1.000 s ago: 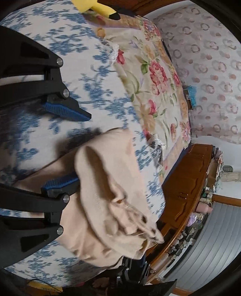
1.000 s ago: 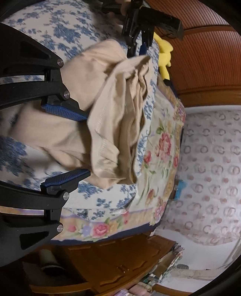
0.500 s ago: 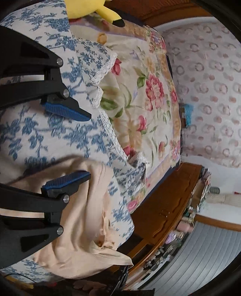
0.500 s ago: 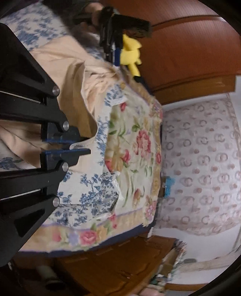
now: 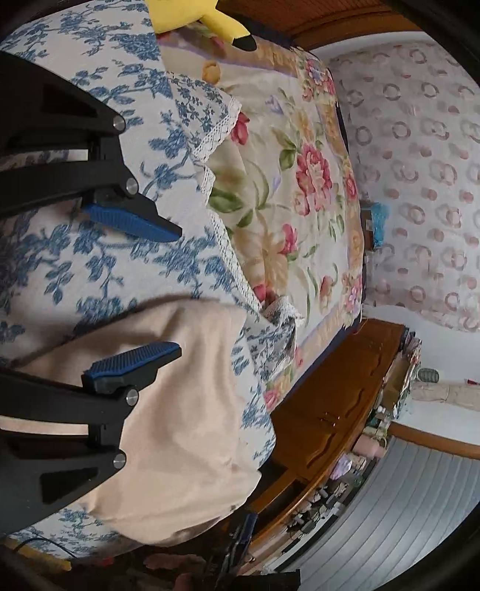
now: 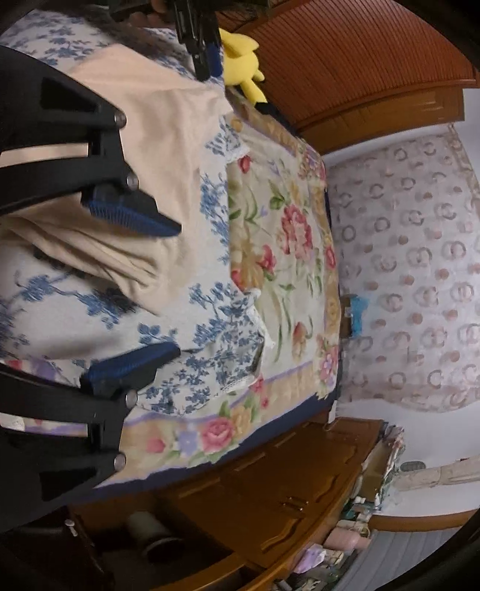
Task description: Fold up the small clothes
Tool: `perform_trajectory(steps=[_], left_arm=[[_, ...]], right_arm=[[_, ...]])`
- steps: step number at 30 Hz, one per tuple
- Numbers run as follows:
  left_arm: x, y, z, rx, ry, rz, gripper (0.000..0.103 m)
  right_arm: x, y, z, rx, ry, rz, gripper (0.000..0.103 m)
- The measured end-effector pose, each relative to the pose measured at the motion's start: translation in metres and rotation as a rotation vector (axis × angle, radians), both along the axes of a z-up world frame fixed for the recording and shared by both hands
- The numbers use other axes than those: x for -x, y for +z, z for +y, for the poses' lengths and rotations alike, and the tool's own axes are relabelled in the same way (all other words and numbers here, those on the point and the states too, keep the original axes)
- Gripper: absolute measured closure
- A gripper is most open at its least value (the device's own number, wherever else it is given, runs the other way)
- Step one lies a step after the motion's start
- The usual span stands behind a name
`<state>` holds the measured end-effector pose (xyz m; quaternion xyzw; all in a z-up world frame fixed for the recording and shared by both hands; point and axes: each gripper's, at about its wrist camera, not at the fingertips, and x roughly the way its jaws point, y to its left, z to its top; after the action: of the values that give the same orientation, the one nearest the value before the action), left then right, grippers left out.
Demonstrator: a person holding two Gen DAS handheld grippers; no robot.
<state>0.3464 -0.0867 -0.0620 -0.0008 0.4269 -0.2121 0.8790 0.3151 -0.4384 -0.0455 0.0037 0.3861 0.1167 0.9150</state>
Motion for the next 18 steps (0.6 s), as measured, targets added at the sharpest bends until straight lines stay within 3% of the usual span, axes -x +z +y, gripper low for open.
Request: perform_trajectory(steps=[5, 18], left_arm=[[0.003, -0.006, -0.007, 0.001, -0.024, 0.019, 0.048], [-0.001, -0.019, -0.022, 0.007, -0.048, 0.050, 0.048]], right_arm=[[0.016, -0.012, 0.012, -0.031, 0.029, 0.054, 0.031], [0.006, -0.042, 0.032, -0.071, 0.064, 0.143, 0.030]])
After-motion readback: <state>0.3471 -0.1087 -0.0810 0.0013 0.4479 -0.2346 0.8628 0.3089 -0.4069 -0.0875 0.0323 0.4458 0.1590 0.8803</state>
